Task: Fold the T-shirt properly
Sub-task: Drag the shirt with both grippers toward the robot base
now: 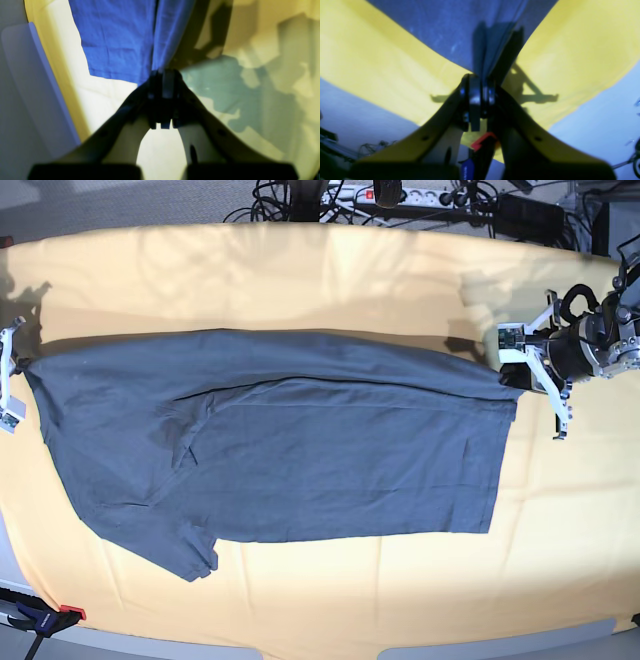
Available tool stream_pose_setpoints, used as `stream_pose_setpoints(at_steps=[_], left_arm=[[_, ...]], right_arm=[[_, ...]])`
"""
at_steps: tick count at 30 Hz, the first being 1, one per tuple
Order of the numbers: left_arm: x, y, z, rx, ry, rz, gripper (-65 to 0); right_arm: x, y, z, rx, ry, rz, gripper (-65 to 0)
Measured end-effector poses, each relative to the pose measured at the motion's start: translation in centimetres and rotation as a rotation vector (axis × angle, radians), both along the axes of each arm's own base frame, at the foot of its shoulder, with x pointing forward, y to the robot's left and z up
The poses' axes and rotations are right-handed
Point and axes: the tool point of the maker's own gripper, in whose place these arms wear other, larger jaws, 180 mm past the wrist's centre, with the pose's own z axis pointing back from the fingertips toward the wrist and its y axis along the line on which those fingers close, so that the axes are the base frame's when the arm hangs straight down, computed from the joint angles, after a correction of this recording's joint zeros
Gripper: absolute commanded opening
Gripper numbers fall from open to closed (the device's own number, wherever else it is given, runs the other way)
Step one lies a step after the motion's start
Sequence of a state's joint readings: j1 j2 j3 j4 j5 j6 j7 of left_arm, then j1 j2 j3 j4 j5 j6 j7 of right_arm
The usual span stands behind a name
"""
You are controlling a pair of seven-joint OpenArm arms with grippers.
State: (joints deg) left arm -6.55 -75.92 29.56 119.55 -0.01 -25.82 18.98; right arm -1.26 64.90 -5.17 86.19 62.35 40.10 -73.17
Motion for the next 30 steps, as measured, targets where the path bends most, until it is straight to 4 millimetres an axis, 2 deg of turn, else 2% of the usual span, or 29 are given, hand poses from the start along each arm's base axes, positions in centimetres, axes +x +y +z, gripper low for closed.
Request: stream_pose_setpoints(at_steps=[4,14,17,21,25,28,30], left_arm=[[-1.2,-0.5,-0.2,0.002,0.056,-0.025,-65.0],[-4.1,0.6,0.3,0.096,0.16,-0.104,-65.0],[-4.1,1.0,0.5,0.114,0.161,-0.108,-65.0],[-4.2,1.2,0.6,0.122,0.161,-0.107,-65.0],[-4.1,1.2,0.6,0.122,0.161,-0.107,-65.0],[-4.1,1.2,0.6,0.123,0.16,-0.107,-65.0],[-4.2,1.4,0.6,0.13,0.162,-0.106,-65.0]], right_arm=[[-1.4,0.6,0.0,0.037,0.076,-0.01,-65.0],[-1.4,2.8,0.2,0.157,0.08,-0.017,-65.0],[-1.3,2.5,1.0,0.166,0.078,-0.021,-65.0],[-1.3,0.7,2.6,0.109,0.076,-0.024,-65.0],[-1.3,0.8,3.1,0.127,0.074,-0.026,-65.0],[-2.7,1.0,2.1,0.134,0.12,-0.029,-65.0],[-4.3,1.0,1.0,0.134,0.175,-0.032,-65.0]])
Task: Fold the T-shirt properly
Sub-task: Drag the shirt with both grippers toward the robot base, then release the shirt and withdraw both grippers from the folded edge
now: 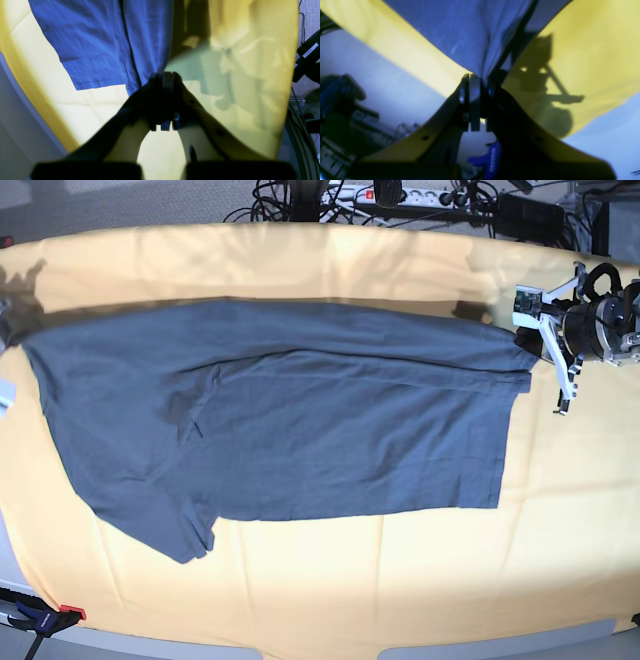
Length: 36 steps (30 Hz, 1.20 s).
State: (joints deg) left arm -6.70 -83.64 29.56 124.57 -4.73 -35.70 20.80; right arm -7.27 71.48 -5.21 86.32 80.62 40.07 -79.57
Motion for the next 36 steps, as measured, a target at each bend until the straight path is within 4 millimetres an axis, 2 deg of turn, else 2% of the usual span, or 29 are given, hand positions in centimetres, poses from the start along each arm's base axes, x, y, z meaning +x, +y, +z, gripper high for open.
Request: stream_pose_setpoints(at_steps=[4,11,18,23,27,36], left_arm=[[-1.2,0.1,-0.3,0.013,0.06,-0.042,-65.0],[-2.2,-0.7,0.3,-0.044,0.116,-0.032,-65.0],[-2.5,0.4,0.8,-0.017,0.136,-0.01,-65.0],[-3.3,-0.5,0.9,-0.08,0.197,0.034,-65.0],[-3.6,0.0,0.8,-0.011,0.186,0.037,-65.0],[-4.5,-1.0,1.0,-0.063,0.241,0.061,-65.0]], right_arm=[[-2.1,0.0,-1.2,-0.001,0.067,0.0,-65.0],[-4.6,-1.5,-1.2,-0.054,0.153,0.011,-65.0],[-7.0,-1.7,-1.8,-0.058,0.227,0.014,-65.0],[-7.0,-1.8,-1.8,-0.059,0.228,0.014,-65.0],[-7.0,-1.8,-1.8,-0.061,0.228,0.015,-65.0],[-6.9,-2.1,-1.5,-0.072,0.228,0.017,-65.0]])
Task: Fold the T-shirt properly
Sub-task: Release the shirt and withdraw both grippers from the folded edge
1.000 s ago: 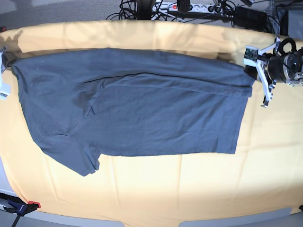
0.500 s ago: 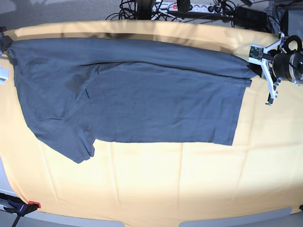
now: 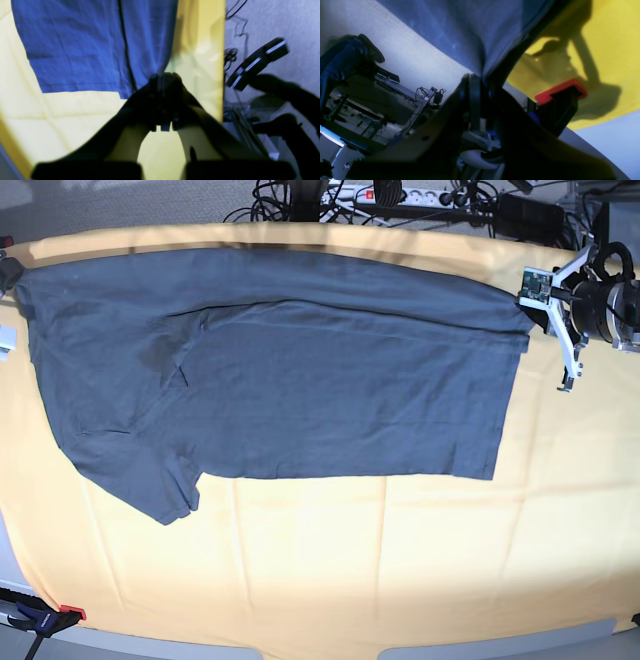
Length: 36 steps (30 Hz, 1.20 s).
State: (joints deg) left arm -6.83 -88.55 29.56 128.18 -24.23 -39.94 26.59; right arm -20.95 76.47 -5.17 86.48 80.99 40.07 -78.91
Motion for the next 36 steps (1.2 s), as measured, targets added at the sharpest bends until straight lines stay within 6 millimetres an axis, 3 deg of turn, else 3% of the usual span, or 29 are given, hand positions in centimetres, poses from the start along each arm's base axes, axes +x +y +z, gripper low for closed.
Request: stream_pose_setpoints(at_steps=[8,10,13,15,16,26,33,36], left_arm=[[-0.5,-0.7,0.3,-0.009,-0.005,-0.03,-65.0],[-0.4,-0.4,0.2,0.01,-0.009,-0.026,-63.5],[-0.1,0.5,-0.1,0.06,-0.019,-0.018,-43.6],[-0.1,0.6,-0.1,0.068,-0.021,-0.016,-32.4],[-0.1,0.5,-0.1,0.064,-0.019,-0.015,-30.1],[0.2,0.9,-0.1,0.089,-0.043,-0.029,-29.9],[4.4,1.8,0.9,0.126,-0.276,0.048,-29.9],[7.0,1.9,2.3,0.107,-0.425,0.119,-29.9]], right_arm=[[0.3,-0.7,0.7,-0.026,0.0,0.009,-65.0],[0.3,-1.0,1.0,-0.035,0.0,0.012,-56.6],[0.4,-1.2,1.1,-0.045,0.003,0.015,-41.6],[0.3,-1.2,1.1,-0.046,0.006,0.015,-38.7],[0.3,-1.2,1.1,-0.046,0.006,0.015,-38.7],[0.7,-1.2,1.3,-0.047,-0.007,0.015,-38.7],[6.0,-1.4,4.1,-0.056,-0.18,0.014,-38.7],[8.7,-1.3,6.0,-0.054,-0.281,0.01,-38.7]])
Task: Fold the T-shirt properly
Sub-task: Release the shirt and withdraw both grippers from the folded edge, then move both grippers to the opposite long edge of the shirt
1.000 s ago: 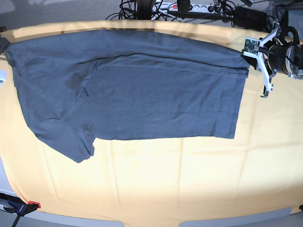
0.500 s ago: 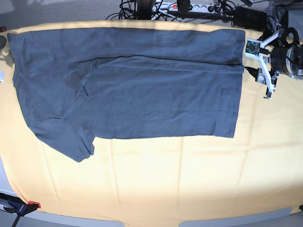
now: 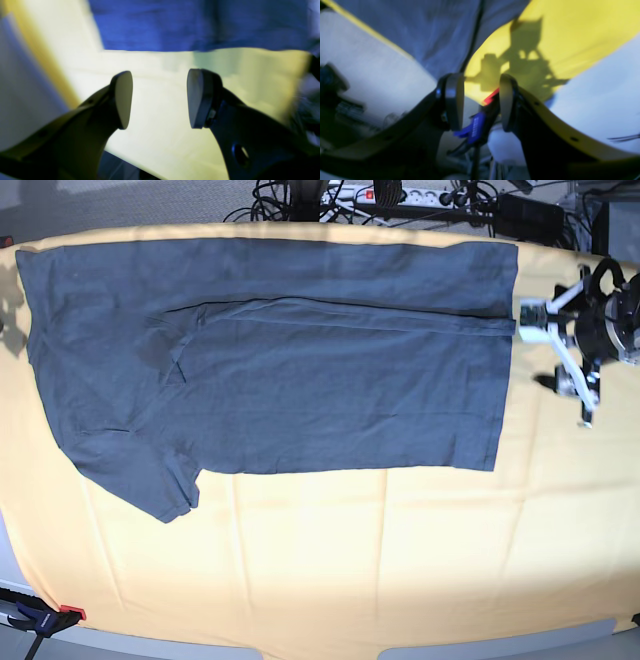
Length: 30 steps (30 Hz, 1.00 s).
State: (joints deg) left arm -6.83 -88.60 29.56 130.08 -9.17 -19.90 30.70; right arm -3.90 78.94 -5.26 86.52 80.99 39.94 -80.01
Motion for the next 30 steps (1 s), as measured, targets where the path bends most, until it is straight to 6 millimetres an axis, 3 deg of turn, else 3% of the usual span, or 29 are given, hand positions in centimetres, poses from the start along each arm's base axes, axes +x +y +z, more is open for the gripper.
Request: stream_pose_setpoints(at_steps=[5,11,19,23,27,30], left_arm=[[3.7,1.4,2.8,-0.02,-0.24,0.133,-29.9],[8.1,6.5,4.9,-0.009,-0.497,0.347,-29.9],[14.0,10.9,3.3,-0.237,-0.655,0.76,-30.3],[16.1,13.4,-0.3,-0.362,-0.611,1.015,-31.0],[17.9,14.2,-2.4,-0.728,-0.453,1.284,-31.0],[18.3,13.1,-3.5,-1.087,-0.197,1.345,-31.0]], right_arm=[[3.1,-0.2,2.7,-0.01,-0.124,0.0,-38.7],[5.1,-1.1,3.4,-0.065,-0.225,0.013,-38.7],[9.0,-2.3,4.6,-0.155,-0.45,0.092,-38.7],[9.4,-4.2,3.6,-0.275,-0.472,0.003,-38.7],[9.6,-4.3,1.9,-0.296,-0.486,-0.048,-38.7],[9.7,-4.2,0.9,-0.302,-0.485,-0.068,-38.7]])
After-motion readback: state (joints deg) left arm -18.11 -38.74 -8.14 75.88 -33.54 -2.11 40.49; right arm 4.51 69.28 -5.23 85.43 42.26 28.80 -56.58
